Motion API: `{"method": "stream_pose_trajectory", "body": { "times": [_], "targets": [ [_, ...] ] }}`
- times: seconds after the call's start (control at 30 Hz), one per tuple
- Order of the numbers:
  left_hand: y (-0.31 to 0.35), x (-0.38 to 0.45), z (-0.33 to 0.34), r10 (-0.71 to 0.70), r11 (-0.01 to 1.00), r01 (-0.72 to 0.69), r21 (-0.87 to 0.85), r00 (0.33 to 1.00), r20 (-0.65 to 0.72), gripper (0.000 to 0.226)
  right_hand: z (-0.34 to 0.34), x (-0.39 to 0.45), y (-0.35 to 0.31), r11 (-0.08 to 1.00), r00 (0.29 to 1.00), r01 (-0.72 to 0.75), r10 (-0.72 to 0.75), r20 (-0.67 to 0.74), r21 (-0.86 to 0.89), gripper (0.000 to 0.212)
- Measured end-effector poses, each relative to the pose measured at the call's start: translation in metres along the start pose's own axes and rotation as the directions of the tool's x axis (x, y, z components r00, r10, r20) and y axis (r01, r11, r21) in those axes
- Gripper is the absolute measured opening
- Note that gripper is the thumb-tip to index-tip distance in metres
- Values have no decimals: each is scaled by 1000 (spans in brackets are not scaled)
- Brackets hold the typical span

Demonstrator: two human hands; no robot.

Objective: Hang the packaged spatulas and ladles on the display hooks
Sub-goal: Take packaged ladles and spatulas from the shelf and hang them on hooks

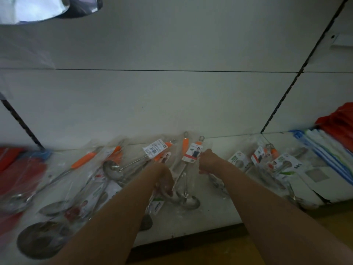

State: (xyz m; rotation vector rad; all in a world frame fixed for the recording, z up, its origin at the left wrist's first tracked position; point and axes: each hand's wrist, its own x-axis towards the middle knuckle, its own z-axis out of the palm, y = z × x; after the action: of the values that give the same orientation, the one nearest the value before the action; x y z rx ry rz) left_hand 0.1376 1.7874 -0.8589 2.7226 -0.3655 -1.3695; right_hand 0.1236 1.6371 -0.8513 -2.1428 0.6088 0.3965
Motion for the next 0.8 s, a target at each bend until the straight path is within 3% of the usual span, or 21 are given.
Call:
{"method": "stream_pose_trajectory", "body": {
  "times": [0.07, 0.17, 0.23, 0.33, 0.4, 0.5, 0.57, 0.67, 0.8],
  "targets": [
    [-2, 5, 4, -14, 980, 4, -196, 999, -48, 55, 4, 3, -4, 990, 999, -24, 29, -33, 140, 8],
    [-5, 14, 2, 21, 945, -141, -296, 928, -373, 59, 8, 0, -8, 953, 999, -51, 53, -1, 300, 42],
    [0, 14, -1, 53, 887, -246, -392, 895, -443, 52, 7, -1, -9, 947, 999, -31, 25, 23, 320, 50],
    [9, 11, -7, 68, 753, -328, -571, 901, -428, 42, 7, -4, -11, 913, 999, -26, 13, 34, 408, 42],
    [11, 10, -7, 67, 717, -317, -621, 918, -391, 40, 6, -8, -13, 895, 1000, -19, 15, 11, 446, 30],
    [9, 3, -11, 74, 700, -301, -648, 933, -353, 33, 2, -13, -14, 872, 1000, 10, -5, -11, 490, 34],
    [5, 0, -14, 82, 666, -316, -675, 931, -354, 15, 1, -15, -15, 878, 1000, 24, -23, -7, 479, 36],
    [0, -1, -15, 104, 611, -332, -718, 933, -343, 17, 1, -19, -17, 909, 996, 46, -73, 50, 415, 18],
    [-6, -3, -16, 127, 478, -377, -793, 923, -363, 8, -1, -19, -19, 899, 989, 52, -107, 102, 435, 14]
  ]
}}
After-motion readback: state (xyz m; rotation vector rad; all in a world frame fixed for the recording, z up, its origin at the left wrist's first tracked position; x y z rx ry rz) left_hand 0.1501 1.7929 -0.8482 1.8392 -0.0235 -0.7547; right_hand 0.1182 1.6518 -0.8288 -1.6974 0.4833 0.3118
